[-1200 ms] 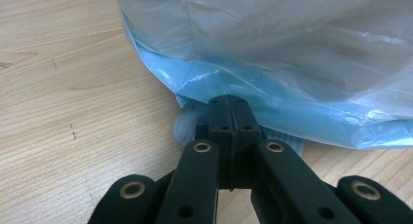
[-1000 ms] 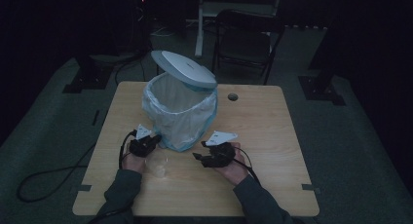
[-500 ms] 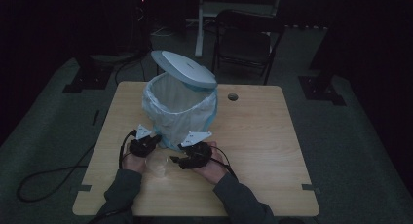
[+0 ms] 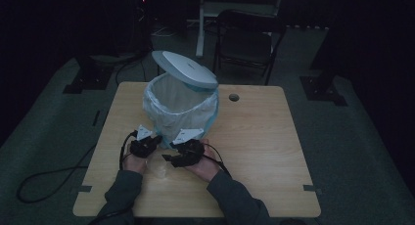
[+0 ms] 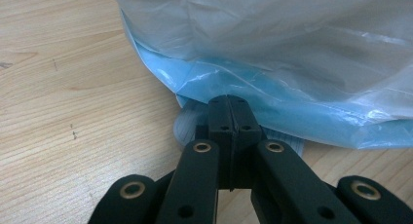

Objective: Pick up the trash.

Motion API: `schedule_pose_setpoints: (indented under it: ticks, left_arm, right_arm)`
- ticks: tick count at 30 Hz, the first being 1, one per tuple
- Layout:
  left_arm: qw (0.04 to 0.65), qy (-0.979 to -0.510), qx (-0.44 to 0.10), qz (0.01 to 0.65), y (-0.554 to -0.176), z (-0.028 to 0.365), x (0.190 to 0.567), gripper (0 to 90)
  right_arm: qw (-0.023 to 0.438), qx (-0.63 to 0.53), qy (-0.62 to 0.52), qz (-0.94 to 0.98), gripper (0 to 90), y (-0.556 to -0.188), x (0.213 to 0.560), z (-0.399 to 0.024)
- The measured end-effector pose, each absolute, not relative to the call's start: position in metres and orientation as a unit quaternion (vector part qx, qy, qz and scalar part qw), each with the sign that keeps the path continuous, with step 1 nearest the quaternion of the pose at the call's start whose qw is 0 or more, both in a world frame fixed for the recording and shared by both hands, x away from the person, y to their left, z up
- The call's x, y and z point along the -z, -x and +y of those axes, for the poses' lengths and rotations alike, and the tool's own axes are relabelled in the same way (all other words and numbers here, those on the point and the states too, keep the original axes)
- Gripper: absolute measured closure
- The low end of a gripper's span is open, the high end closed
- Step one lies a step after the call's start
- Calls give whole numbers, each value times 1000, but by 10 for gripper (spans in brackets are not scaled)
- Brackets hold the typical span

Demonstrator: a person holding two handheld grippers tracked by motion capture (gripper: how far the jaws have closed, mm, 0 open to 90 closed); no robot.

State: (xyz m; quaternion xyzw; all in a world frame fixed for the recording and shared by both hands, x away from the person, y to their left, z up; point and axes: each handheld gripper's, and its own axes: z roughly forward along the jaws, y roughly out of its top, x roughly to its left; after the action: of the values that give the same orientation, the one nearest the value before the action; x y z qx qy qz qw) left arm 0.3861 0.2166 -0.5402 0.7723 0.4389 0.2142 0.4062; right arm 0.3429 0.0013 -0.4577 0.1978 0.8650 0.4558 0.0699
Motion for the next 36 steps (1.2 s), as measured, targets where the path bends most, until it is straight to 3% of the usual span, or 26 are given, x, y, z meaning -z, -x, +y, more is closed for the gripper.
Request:
schedule_pose_setpoints:
  ticks: [14,24,36]
  left_arm:
    - [407,-772,-214,439,-386,216,540,900]
    - [407,-772,-214,439,-386,217,540,900]
    - [407,-772,-214,440,-386,217,540,900]
  right_arm:
    - [25,-435,-188,880,597,-344,476,-10]
    - [22,-422,-171,890,852,-340,482,-12]
    - [31,-420,-165,892,865,-338,485,-30]
